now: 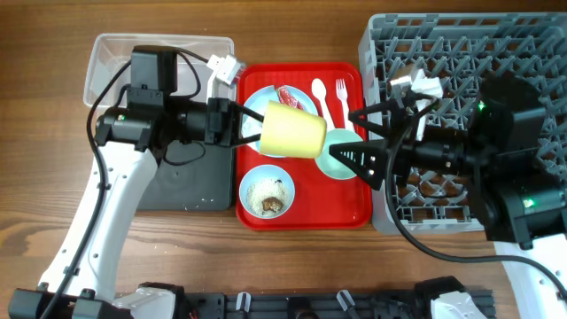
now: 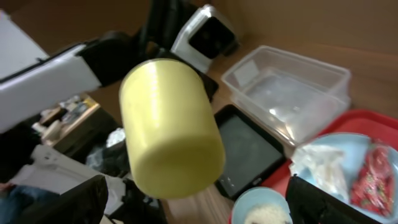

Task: Sort waste into correct bins and load items into the dishwasher rack
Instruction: 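Hand the yellow cup from the left gripper to the right gripper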

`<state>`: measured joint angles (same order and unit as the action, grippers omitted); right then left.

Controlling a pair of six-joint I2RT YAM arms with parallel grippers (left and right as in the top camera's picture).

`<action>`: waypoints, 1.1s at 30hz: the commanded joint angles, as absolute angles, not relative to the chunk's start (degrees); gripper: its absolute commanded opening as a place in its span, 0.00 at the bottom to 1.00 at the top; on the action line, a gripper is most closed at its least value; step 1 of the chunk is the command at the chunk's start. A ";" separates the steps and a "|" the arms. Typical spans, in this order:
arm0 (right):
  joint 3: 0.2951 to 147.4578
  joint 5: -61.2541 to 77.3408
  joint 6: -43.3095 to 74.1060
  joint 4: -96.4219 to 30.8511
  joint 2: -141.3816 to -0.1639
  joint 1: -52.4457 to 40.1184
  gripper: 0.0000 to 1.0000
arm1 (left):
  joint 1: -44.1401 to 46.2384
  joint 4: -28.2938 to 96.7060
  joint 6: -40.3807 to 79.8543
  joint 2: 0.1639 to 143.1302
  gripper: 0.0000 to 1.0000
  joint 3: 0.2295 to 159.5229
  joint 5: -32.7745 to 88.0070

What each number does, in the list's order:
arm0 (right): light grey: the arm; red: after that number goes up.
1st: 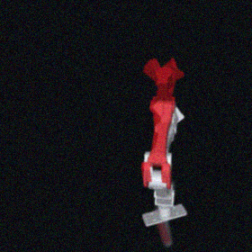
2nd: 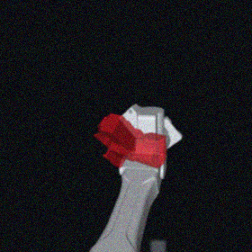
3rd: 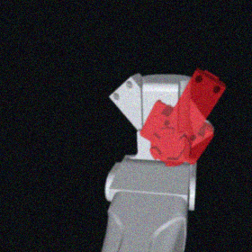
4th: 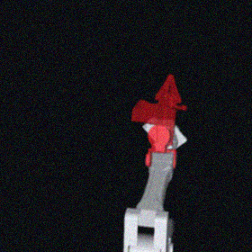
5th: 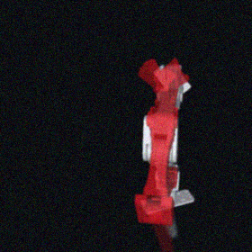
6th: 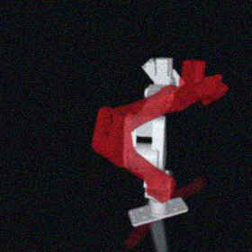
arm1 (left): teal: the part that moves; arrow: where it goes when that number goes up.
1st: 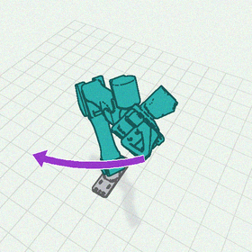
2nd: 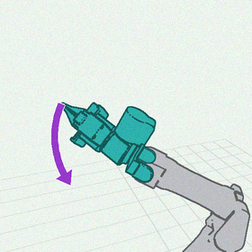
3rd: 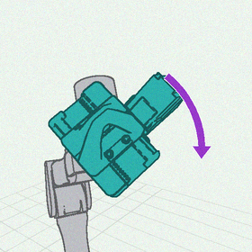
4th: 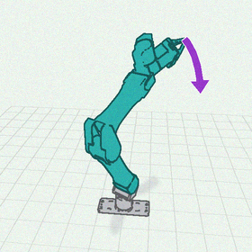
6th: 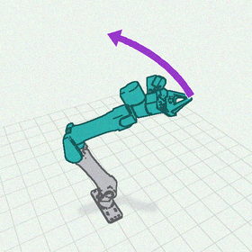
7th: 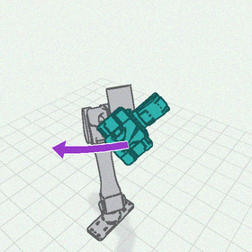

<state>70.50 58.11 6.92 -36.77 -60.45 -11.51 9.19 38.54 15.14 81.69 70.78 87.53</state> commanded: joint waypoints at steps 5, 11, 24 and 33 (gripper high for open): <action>71.66 57.47 9.17 -33.45 -63.92 -21.41 0.90 | 10.39 38.06 14.74 81.76 0.04 71.35 90.35; 71.66 55.35 9.21 -30.92 -65.80 -23.46 0.66 | 10.39 38.06 14.46 81.76 0.04 71.33 90.35; 71.66 55.29 9.06 -28.27 -65.58 -23.44 0.69 | 10.39 38.09 14.09 81.76 0.04 71.33 90.19; 71.66 55.31 9.17 -25.69 -65.58 -23.44 0.82 | 10.39 38.09 14.09 81.76 0.04 71.33 90.19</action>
